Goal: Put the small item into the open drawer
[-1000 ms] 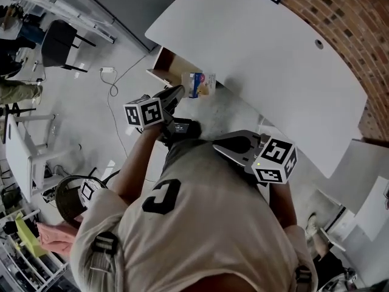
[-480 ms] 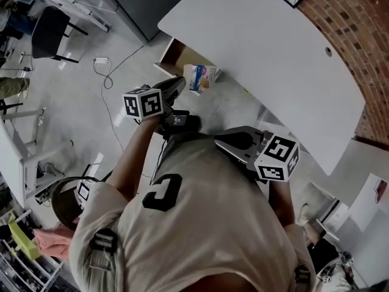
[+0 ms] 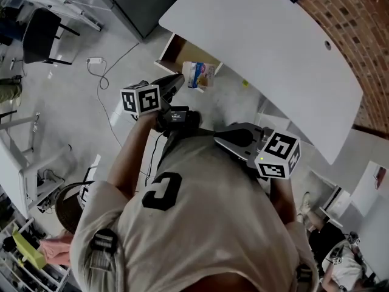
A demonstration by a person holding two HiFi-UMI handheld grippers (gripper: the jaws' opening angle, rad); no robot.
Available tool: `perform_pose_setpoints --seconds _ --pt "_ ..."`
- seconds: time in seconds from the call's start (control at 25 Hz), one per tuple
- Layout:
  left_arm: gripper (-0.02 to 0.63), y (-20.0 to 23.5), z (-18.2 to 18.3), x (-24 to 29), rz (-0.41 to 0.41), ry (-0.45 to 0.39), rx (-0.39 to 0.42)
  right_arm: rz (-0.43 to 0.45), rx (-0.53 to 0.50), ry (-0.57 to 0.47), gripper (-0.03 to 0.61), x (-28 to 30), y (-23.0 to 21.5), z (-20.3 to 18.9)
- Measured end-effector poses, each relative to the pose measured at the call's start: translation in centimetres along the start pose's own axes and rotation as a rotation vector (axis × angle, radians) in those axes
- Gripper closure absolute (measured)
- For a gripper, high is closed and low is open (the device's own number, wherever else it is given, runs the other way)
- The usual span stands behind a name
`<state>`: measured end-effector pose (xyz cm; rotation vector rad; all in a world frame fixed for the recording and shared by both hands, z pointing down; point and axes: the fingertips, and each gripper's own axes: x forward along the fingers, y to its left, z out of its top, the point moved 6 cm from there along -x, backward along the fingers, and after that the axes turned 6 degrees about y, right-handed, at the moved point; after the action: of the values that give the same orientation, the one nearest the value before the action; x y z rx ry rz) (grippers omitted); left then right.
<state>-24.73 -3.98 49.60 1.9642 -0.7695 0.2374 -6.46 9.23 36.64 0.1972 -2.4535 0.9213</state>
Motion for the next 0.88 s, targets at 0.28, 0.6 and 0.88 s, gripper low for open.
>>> perform_pose_setpoints --seconds 0.28,0.6,0.88 --pt "0.612 0.8 0.0 0.3 -0.018 0.011 -0.005 -0.020 0.018 0.006 0.574 0.4 0.0 -0.3" --pt "0.612 0.6 -0.3 0.4 0.003 0.040 -0.008 -0.004 0.048 0.019 0.574 -0.2 0.3 -0.7" --pt "0.612 -0.2 0.0 0.7 0.064 0.035 -0.001 0.028 0.012 -0.011 0.574 -2.1 -0.8 -0.5"
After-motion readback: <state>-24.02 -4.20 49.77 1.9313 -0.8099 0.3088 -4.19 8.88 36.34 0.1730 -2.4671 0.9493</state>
